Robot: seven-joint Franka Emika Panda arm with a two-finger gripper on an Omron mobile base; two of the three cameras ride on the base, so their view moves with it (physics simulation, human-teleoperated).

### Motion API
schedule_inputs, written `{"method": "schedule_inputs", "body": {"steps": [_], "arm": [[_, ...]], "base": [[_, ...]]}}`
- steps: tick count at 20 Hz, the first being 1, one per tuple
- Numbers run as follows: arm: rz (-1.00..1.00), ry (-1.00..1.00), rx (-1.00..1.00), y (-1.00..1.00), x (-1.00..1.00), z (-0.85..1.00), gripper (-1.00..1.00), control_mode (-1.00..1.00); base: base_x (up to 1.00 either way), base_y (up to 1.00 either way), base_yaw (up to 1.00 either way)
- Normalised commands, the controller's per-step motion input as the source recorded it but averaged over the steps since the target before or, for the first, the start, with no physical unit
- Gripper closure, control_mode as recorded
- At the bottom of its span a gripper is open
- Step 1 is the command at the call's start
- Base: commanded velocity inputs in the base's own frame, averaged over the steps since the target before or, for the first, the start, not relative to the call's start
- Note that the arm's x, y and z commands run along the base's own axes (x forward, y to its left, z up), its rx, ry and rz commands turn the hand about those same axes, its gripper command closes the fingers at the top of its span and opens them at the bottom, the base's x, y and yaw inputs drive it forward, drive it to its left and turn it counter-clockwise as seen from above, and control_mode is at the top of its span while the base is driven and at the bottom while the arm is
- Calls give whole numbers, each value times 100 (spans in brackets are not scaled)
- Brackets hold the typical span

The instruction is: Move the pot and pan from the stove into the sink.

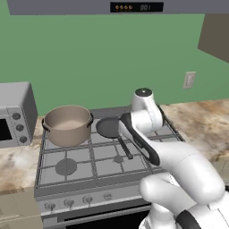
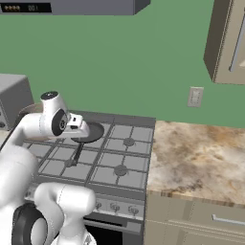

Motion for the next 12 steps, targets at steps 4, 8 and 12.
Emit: {"method": "schedule_inputs", "body": {"steps": [4, 8, 12], "arm": [[0, 0, -4, 19, 37, -49, -100, -100], [0, 0, -1, 17, 37, -49, -100, -100], [0, 0, -2, 14, 31, -49, -100, -100]], "base": [[0, 0, 0], [0, 0, 0], [0, 0, 0]]}}
